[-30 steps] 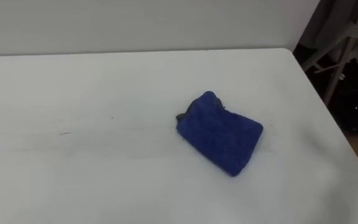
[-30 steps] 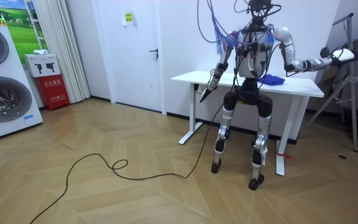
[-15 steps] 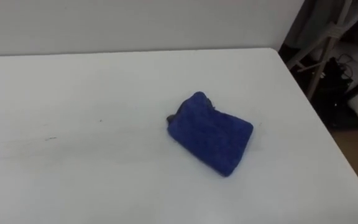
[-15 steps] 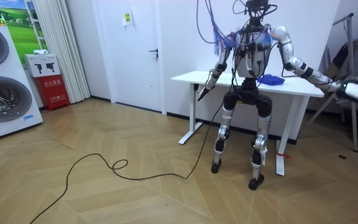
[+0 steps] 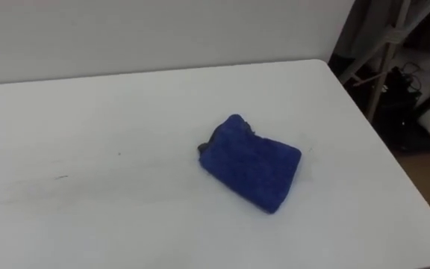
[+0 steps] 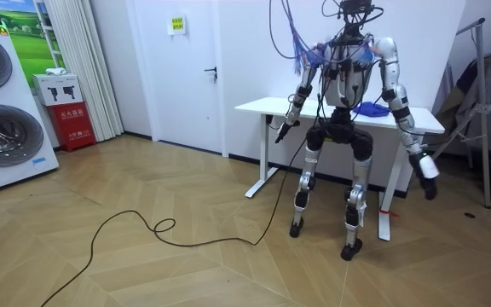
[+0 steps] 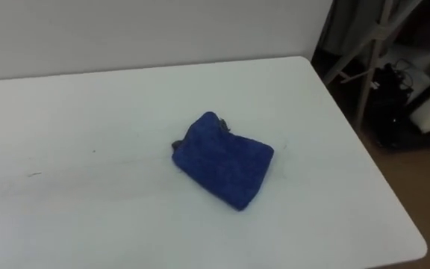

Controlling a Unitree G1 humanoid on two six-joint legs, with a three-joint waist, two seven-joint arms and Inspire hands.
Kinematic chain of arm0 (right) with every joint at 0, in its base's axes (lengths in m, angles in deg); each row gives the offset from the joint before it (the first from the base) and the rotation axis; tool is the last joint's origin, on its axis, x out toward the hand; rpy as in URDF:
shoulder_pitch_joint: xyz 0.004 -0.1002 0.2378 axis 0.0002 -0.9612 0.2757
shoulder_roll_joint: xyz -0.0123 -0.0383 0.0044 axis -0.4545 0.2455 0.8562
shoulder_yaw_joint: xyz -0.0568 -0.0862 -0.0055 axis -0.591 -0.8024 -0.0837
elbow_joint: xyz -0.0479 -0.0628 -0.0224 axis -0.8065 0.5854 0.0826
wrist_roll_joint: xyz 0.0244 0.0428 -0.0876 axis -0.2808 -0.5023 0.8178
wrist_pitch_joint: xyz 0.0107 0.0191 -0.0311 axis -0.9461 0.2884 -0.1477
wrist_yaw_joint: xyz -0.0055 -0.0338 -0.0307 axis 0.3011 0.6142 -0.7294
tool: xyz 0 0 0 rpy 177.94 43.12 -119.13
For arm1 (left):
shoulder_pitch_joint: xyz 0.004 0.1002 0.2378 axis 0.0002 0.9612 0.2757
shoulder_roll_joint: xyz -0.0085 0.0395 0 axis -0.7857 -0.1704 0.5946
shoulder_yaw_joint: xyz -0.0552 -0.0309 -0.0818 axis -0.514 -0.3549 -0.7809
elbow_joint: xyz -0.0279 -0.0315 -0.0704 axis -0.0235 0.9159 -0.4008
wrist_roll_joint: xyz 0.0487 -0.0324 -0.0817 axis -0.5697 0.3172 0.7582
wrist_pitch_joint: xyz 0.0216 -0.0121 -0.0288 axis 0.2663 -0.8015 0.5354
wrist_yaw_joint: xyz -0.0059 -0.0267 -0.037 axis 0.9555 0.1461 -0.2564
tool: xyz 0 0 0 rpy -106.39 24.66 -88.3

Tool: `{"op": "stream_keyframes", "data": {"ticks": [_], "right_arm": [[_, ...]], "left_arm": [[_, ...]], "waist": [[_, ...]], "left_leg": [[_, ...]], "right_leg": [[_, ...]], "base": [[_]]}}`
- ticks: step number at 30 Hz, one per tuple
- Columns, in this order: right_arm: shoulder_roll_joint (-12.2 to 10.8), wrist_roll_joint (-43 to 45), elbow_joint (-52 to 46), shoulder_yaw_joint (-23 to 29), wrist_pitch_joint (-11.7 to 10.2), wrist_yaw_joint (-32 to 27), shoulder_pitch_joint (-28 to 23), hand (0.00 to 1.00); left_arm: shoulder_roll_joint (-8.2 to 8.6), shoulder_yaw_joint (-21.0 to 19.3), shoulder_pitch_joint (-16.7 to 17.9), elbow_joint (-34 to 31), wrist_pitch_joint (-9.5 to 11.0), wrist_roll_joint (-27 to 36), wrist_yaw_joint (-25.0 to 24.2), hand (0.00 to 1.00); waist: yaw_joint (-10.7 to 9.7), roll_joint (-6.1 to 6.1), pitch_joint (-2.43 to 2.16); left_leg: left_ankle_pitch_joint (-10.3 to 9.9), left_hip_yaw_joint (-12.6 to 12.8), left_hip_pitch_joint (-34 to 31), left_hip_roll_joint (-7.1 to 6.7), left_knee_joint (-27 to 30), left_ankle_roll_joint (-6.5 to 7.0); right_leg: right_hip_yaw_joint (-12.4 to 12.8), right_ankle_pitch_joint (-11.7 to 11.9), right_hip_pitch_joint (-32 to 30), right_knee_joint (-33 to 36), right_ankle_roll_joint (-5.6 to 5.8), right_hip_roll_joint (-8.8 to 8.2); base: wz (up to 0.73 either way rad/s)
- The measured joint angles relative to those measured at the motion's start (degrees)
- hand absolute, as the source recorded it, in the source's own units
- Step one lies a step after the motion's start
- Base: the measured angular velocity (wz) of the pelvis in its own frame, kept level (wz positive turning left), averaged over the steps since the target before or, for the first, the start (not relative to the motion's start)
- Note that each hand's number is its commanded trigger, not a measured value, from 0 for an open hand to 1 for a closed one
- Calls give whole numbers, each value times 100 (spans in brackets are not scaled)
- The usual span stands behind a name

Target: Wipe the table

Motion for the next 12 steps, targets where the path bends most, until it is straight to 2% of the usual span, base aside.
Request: {"op": "stream_keyframes", "data": {"ticks": [2, 6, 9, 12], "right_arm": [[-127, 6, 7, -264, -6, 88, 40, 0], [-371, 467, 0, -762, -8, 197, 288, 0], [-387, 700, -162, -1106, -15, 204, 452, 0], [-396, 876, -271, -1363, -80, 205, 596, 0]], "left_arm": [[73, 13, 15, 146, 44, -32, 24, 0], [177, 365, 57, 364, 80, -16, 120, 0], [284, 559, 54, 429, 83, 50, 156, 0], [404, 589, 52, 434, 110, 26, 248, 0]], "waist": [[38, 47, -6], [93, 134, 14], [204, 184, 28], [313, 182, 27]], "left_leg": [[-9, -13, 31, -3, 6, 10], [-9, -91, 41, -7, 72, 11], [-9, -86, 87, -7, 31, 10], [-7, -102, 89, -10, 34, 10]], "right_leg": [[-5, -4, 52, -4, 7, -3], [-119, -6, 79, -3, 11, -13], [-117, -8, 113, -2, 13, -10], [-126, -10, 129, -6, 15, -13]], "base": [[3], [10], [1], [0]]}}
